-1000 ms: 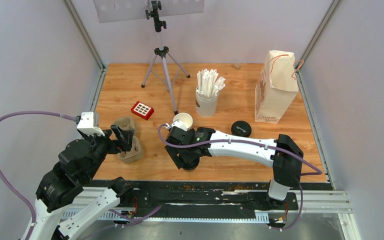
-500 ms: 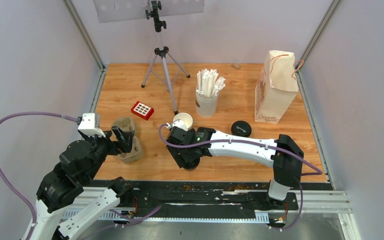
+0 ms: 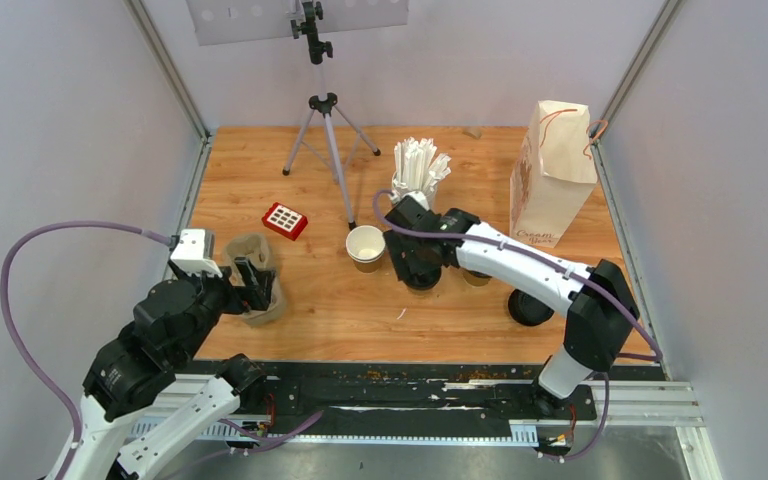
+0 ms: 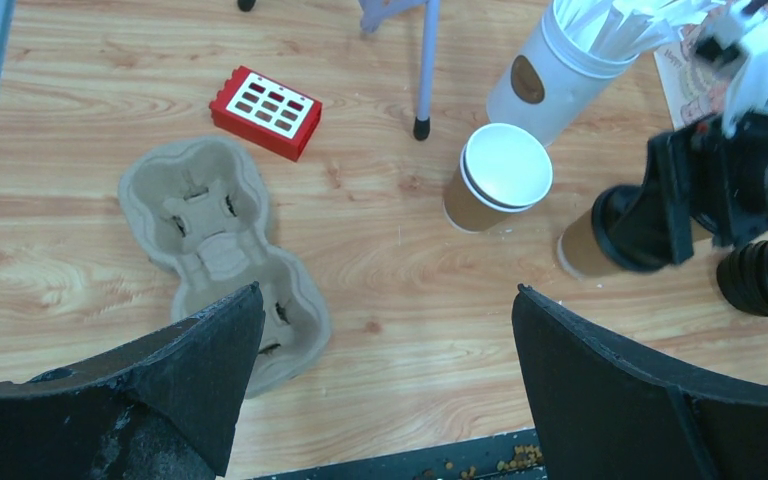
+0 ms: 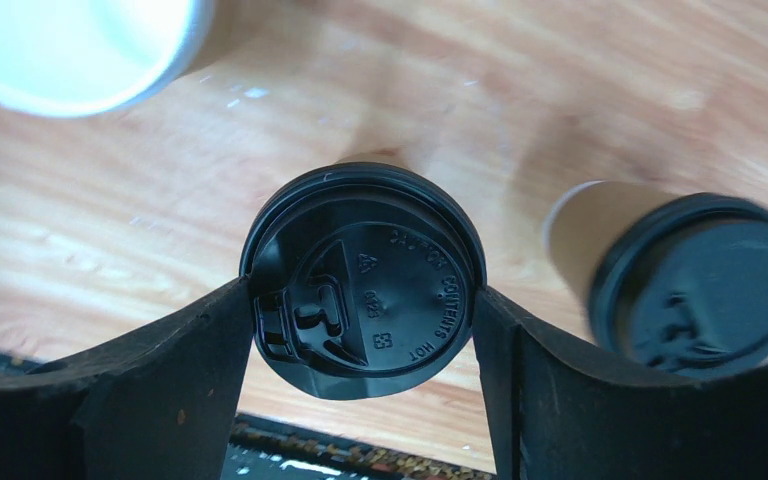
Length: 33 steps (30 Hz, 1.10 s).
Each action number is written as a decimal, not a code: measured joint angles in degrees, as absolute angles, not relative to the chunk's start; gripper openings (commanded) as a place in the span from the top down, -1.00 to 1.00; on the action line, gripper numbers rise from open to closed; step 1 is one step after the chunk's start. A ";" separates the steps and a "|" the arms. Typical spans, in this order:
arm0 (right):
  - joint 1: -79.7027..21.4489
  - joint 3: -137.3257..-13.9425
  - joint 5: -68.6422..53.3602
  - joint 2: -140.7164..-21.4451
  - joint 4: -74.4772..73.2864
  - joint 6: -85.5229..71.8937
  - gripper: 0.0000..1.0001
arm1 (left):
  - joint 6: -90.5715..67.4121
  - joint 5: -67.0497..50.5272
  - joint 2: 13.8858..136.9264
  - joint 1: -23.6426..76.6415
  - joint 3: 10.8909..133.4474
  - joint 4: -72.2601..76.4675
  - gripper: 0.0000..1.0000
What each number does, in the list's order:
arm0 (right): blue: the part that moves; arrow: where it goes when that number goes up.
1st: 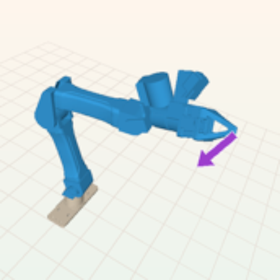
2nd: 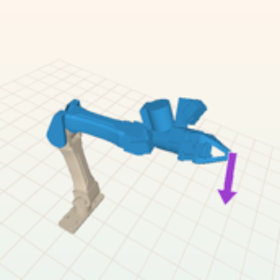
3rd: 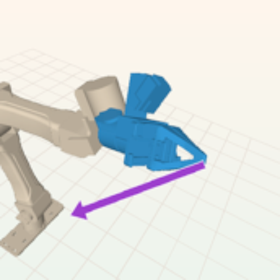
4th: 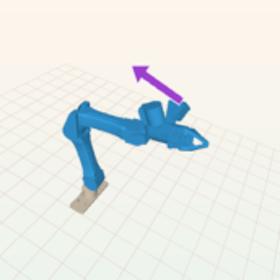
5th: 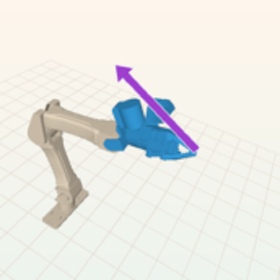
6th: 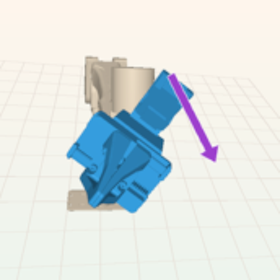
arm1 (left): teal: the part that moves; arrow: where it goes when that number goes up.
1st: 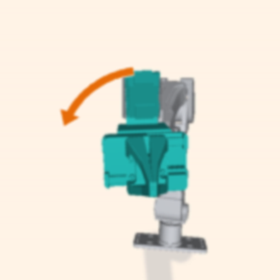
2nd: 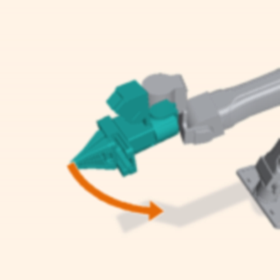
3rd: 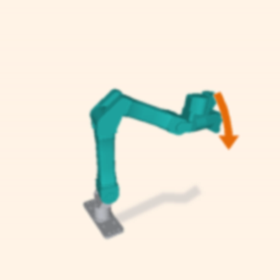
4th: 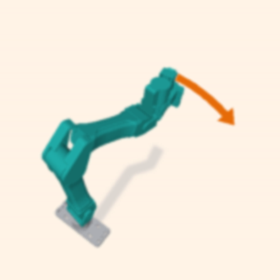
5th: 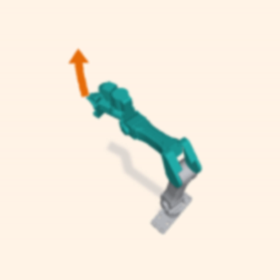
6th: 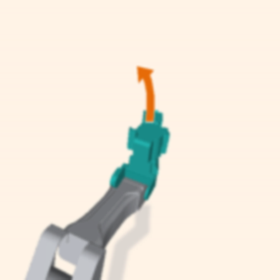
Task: Pack the takeout coffee
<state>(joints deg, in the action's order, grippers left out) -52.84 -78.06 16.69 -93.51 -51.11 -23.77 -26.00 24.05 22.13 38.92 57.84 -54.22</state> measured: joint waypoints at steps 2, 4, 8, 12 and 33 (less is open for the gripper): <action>-49.41 -78.19 16.93 -93.58 -51.03 -22.74 -0.50 | -26.00 23.88 22.11 38.92 57.17 -54.22 -1.00; -45.95 -79.13 17.06 -93.93 -51.07 -21.85 -0.50 | -26.02 23.59 22.06 38.92 56.27 -54.19 -1.00; -40.77 -82.98 17.04 -96.38 -50.61 -20.34 -0.50 | -26.09 22.83 22.02 38.92 54.30 -54.13 -1.00; -38.30 -86.06 16.58 -99.55 -49.91 -19.07 -0.50 | -26.37 22.72 22.06 38.92 53.06 -53.98 -1.00; -33.67 -94.06 12.29 -104.68 -53.89 -16.16 -0.99 | -28.40 20.67 29.02 38.92 47.27 -50.70 -1.00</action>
